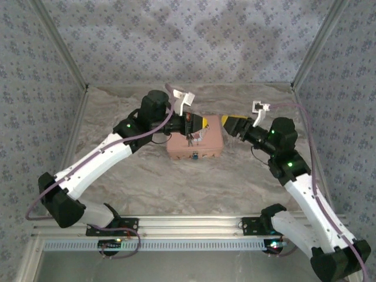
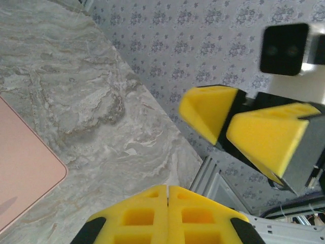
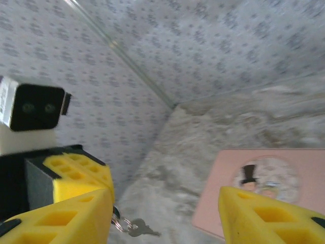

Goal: Unlock a padlock with a key

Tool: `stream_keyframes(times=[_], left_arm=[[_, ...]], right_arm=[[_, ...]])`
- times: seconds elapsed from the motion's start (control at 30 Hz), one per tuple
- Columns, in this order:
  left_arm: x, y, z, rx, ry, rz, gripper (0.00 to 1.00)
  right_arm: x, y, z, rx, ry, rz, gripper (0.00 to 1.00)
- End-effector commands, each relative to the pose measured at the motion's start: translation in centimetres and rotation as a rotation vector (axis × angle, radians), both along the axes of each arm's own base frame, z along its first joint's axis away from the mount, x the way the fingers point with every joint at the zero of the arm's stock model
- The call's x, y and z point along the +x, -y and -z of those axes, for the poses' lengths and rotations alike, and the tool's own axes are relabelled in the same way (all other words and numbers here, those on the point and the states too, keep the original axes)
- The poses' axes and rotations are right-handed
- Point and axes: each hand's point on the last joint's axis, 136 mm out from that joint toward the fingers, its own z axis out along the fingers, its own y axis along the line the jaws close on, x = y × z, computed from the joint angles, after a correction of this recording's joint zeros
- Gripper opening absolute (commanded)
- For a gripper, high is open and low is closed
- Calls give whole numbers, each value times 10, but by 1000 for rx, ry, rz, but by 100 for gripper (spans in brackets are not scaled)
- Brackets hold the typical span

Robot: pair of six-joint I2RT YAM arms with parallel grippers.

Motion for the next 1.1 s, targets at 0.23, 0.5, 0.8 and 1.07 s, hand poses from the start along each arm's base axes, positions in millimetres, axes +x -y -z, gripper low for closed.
stream_keyframes(times=[0.23, 0.5, 0.8, 1.07], left_arm=[[-8, 2, -43, -207, 98, 5, 0], [-13, 4, -61, -311, 92, 21, 0], [-19, 3, -70, -347, 89, 36, 0], [-18, 7, -68, -348, 81, 40, 0]], right_arm=[[-18, -27, -37, 290, 34, -237, 46], [-27, -38, -34, 284, 43, -291, 42], [-32, -41, -39, 269, 67, -310, 37], [-42, -46, -50, 274, 102, -349, 40]])
